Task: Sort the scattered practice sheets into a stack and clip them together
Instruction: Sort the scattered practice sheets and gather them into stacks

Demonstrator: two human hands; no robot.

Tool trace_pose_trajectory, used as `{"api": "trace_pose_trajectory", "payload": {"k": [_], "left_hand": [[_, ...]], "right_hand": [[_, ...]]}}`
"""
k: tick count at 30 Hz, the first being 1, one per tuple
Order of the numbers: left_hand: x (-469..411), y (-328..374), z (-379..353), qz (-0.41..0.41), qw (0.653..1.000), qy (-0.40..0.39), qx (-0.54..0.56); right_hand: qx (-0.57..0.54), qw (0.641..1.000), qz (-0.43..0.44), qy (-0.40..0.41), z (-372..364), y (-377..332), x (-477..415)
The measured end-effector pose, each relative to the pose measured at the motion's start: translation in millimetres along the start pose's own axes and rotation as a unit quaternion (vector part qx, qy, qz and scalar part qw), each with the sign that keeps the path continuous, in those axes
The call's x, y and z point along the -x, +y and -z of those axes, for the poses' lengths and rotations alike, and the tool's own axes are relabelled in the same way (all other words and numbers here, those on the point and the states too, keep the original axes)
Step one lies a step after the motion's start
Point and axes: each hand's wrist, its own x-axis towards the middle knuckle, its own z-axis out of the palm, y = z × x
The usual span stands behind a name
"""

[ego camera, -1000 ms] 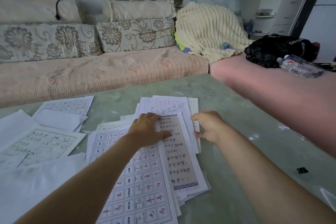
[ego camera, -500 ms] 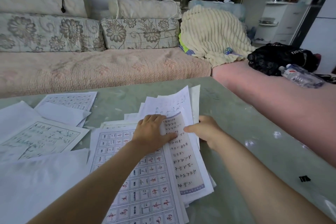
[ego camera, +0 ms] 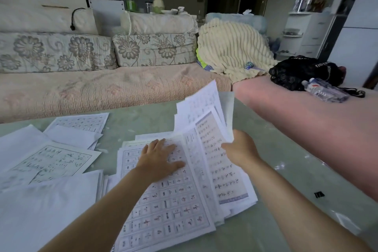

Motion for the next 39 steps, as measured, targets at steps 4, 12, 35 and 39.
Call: {"api": "trace_pose_trajectory", "payload": {"k": [4, 12, 35, 39], "left_hand": [[12.1, 12.2, 6.0, -0.002, 0.999, 0.033, 0.003], [31.3, 42.8, 22.0, -0.123, 0.964, 0.179, 0.152], [68.7, -15.6, 98.2, 0.303, 0.598, 0.132, 0.73], [93.6, -65.3, 108.0, 0.362, 0.679, 0.172, 0.614]], "right_hand": [[-0.035, 0.986, 0.079, 0.141, 28.8, -6.7, 16.2], [-0.028, 0.976, 0.18, 0.119, 41.0, -22.0, 38.6], [0.013, 0.967, 0.238, -0.094, -11.9, -63.4, 59.3], [0.03, 0.972, 0.205, -0.114, -25.1, -73.5, 63.9]]}}
